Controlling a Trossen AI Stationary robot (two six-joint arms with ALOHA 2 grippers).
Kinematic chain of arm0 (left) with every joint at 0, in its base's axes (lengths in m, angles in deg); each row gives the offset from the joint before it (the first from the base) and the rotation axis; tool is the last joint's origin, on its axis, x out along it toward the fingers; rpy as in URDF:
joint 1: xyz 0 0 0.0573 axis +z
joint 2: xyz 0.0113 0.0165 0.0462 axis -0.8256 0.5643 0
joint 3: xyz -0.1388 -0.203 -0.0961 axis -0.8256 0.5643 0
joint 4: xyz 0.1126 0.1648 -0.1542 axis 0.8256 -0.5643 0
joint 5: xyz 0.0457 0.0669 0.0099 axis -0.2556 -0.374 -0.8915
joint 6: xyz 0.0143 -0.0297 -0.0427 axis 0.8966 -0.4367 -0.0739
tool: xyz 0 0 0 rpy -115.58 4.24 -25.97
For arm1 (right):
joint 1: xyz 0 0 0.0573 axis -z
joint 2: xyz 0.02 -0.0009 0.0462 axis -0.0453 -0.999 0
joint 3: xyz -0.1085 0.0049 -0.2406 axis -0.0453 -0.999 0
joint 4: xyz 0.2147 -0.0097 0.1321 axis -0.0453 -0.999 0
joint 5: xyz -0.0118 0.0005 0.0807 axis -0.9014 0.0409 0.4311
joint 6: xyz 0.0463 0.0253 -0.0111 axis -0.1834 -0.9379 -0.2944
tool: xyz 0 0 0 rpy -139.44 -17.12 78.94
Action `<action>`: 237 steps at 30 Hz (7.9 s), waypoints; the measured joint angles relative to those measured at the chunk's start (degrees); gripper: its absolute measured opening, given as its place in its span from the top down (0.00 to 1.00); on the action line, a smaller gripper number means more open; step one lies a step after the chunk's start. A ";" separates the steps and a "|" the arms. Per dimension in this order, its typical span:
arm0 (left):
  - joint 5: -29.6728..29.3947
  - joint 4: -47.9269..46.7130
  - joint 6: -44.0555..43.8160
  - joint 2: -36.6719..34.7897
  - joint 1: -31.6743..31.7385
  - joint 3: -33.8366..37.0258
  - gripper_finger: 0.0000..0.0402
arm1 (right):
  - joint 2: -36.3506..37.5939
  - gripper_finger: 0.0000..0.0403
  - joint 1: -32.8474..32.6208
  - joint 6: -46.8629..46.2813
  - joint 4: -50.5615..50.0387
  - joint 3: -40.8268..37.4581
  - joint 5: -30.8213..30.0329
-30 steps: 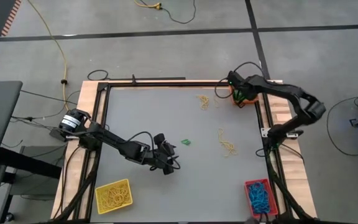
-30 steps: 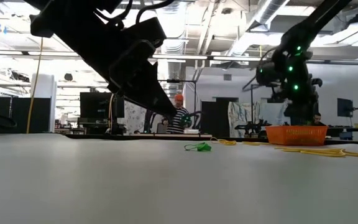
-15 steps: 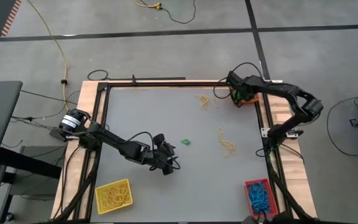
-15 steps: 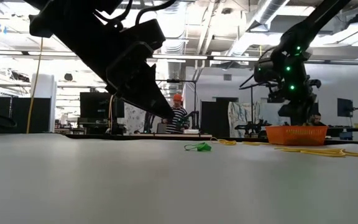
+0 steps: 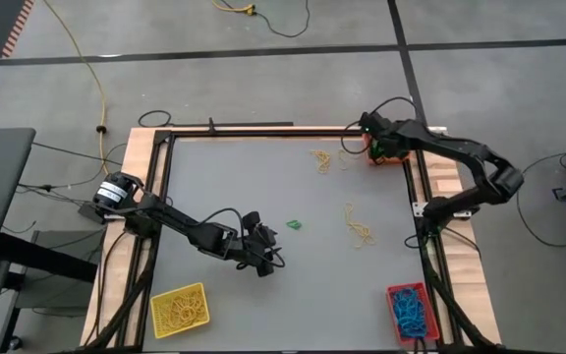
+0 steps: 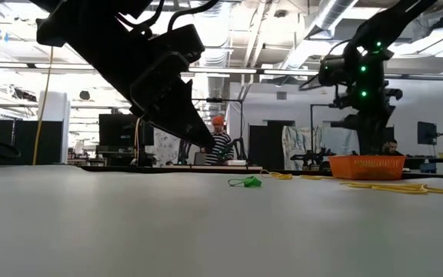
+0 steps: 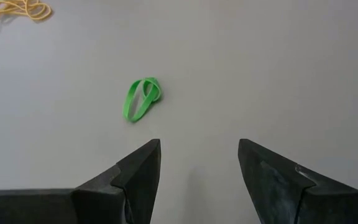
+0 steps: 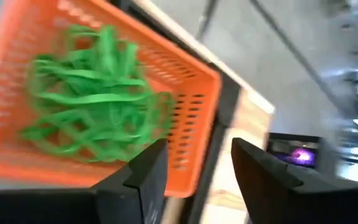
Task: Sort rubber bands into baskets
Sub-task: Put the green rubber band into the orange bin, then put the yellow rubber band into the yellow bin
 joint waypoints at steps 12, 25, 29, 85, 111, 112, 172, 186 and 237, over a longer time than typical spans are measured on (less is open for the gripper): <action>1.73 -0.35 0.12 0.00 -0.06 0.00 0.49 | 1.94 0.50 -14.19 -0.01 1.10 0.00 19.86; 1.97 -0.38 -0.07 0.00 -0.07 0.00 0.49 | 1.10 0.50 -45.66 -2.08 31.92 -6.90 28.80; 1.97 -0.39 0.07 0.00 -0.07 0.00 0.49 | -2.11 0.50 -50.68 -2.79 40.51 -8.07 30.09; 1.84 -1.20 -0.14 0.00 -0.08 0.00 0.49 | 0.57 0.94 -49.28 0.35 32.55 -2.78 13.69; 1.68 -0.13 -0.79 0.00 -0.07 0.02 0.49 | 5.24 0.94 -9.33 -1.47 9.97 -3.26 6.18; 1.67 -0.13 -0.95 0.00 -0.07 0.02 0.49 | 4.76 0.94 -8.20 -1.41 10.15 -3.23 6.53; 1.77 -0.30 0.37 0.00 -0.83 0.02 0.49 | 3.99 0.43 -36.54 -13.78 10.67 -11.04 29.98; 1.81 4.59 5.99 -0.02 -0.01 0.02 0.49 | 2.08 0.44 -50.93 -26.81 30.16 -22.27 26.11; 7.95 23.97 27.32 -0.02 2.85 -0.56 0.49 | 1.15 0.95 -66.70 -13.18 75.70 -22.53 28.49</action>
